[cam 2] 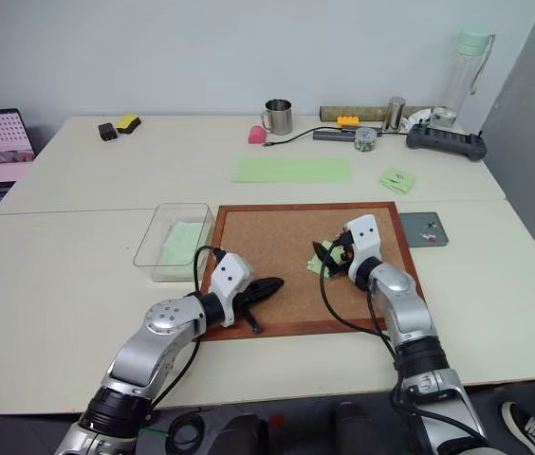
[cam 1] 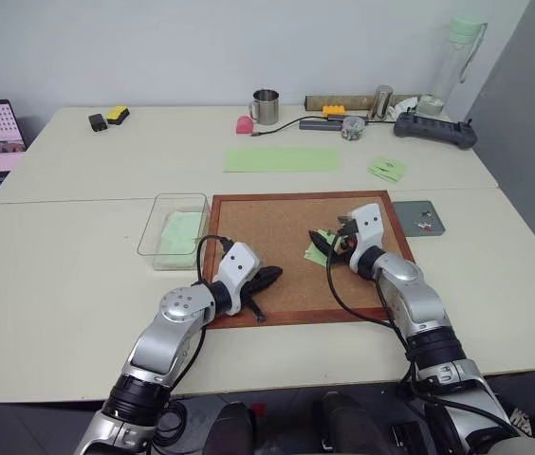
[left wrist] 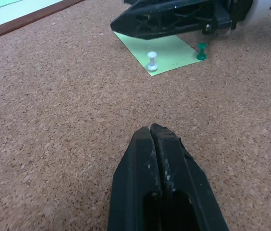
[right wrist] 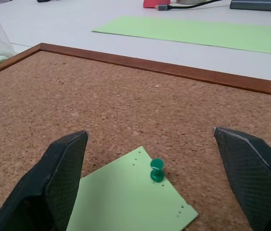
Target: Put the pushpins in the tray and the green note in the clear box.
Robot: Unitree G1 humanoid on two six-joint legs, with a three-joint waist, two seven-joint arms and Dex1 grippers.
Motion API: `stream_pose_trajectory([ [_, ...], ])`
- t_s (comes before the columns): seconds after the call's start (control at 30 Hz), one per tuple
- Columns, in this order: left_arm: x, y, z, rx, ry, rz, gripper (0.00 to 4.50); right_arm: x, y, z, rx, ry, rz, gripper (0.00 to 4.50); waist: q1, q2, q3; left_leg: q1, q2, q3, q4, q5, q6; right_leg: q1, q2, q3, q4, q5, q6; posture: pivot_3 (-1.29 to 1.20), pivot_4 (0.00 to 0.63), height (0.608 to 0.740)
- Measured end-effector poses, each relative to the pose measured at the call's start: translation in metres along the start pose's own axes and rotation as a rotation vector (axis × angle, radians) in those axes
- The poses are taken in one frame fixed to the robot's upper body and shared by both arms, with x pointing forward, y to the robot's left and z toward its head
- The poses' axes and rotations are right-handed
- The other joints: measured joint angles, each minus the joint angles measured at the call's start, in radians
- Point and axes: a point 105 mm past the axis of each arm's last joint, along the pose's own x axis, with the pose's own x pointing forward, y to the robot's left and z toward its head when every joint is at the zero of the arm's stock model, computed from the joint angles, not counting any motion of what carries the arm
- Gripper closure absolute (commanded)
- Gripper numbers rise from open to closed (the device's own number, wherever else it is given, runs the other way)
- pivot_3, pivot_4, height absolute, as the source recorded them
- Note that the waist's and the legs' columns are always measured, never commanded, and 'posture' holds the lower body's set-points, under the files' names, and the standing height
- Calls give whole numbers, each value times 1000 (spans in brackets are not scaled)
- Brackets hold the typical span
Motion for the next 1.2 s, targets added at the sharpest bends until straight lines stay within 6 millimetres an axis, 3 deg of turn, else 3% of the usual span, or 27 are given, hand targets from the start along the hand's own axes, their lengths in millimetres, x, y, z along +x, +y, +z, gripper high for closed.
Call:
stream_pose_trajectory([
  [0.13,0,0,0,4,3,3,4500,1,2,-3,7,9,14,620,0,0,0,0,0,0,0,0,0,0,0,0,0,0,0,0,150,740],
  [0.27,0,0,0,5,3,3,4500,1,4,-3,10,6,24,1570,0,0,0,0,0,0,0,0,0,0,0,0,0,0,0,0,150,740],
  [0.77,0,0,0,1,9,5,4500,-1,-1,-4,-21,18,8,4433,0,0,0,0,0,0,0,0,0,0,0,0,0,0,0,0,150,740],
  [1.2,0,0,0,2,8,4,4500,-11,1,-1,-18,1,16,4433,0,0,0,0,0,0,-1,0,0,0,0,0,0,-1,1,0,150,740],
])
